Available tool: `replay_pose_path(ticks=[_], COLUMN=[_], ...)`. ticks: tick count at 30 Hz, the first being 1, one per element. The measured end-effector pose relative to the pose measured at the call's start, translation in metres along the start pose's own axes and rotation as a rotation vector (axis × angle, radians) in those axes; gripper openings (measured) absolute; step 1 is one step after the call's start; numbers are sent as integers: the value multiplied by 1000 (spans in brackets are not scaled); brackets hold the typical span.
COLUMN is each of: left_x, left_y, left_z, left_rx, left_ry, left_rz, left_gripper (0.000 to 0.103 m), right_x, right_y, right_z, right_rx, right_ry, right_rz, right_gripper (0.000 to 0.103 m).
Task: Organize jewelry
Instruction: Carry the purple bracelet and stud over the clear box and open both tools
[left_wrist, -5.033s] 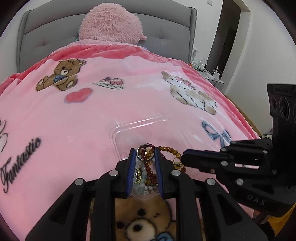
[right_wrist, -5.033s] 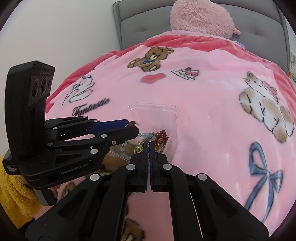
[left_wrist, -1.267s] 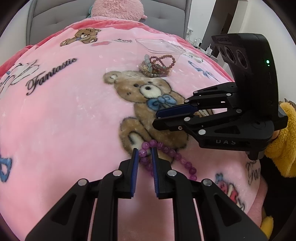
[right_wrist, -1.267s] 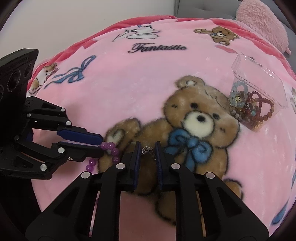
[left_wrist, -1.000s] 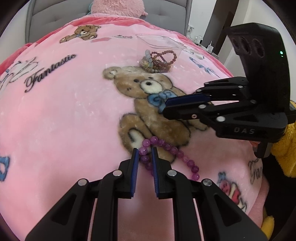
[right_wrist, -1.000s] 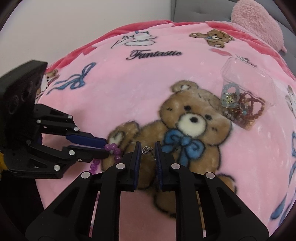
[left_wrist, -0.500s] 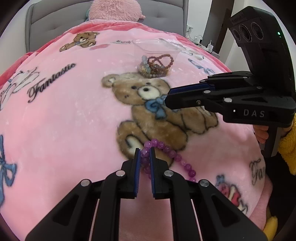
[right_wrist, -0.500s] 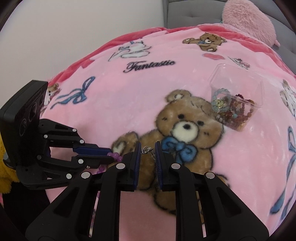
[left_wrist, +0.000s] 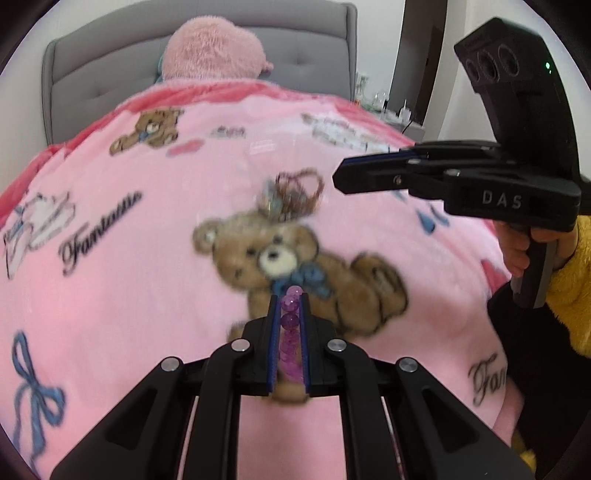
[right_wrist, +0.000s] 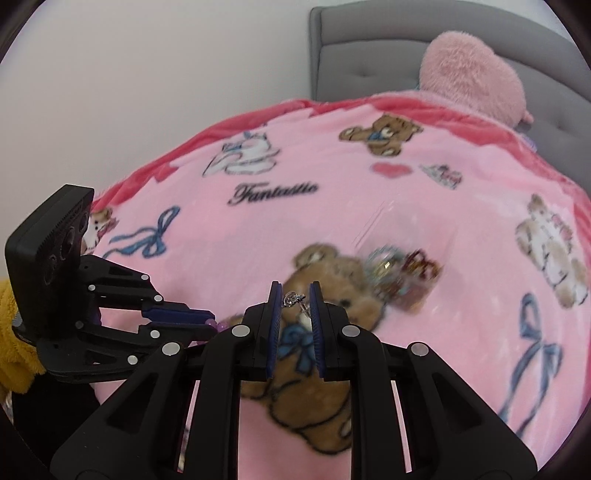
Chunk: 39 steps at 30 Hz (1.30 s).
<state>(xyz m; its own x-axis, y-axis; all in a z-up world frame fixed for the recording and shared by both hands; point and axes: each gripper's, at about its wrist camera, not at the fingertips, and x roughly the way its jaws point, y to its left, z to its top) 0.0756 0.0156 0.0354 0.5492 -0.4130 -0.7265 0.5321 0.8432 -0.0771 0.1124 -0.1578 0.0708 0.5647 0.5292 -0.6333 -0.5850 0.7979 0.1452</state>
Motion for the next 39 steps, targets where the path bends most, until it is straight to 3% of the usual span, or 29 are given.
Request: replay_pose_path(ticks=[12, 22, 29, 39], left_x=[-8, 19, 50, 93], left_y=[-1, 3, 23, 38], left_z=[87, 132, 140, 120], left_rx=[4, -2, -85, -162], left_ry=[-178, -234, -231, -182], left_rz=[-26, -25, -79, -112], left_gripper=[10, 10, 10, 10], right_x=[-33, -9, 17, 51], right_y=[-48, -74, -87, -92], right_z=[42, 47, 36, 20], right_rx=[52, 66, 75, 72], right_ry=[-126, -104, -57, 22], right_rz=[-82, -115, -114, -116], right_gripper=[15, 15, 15, 15])
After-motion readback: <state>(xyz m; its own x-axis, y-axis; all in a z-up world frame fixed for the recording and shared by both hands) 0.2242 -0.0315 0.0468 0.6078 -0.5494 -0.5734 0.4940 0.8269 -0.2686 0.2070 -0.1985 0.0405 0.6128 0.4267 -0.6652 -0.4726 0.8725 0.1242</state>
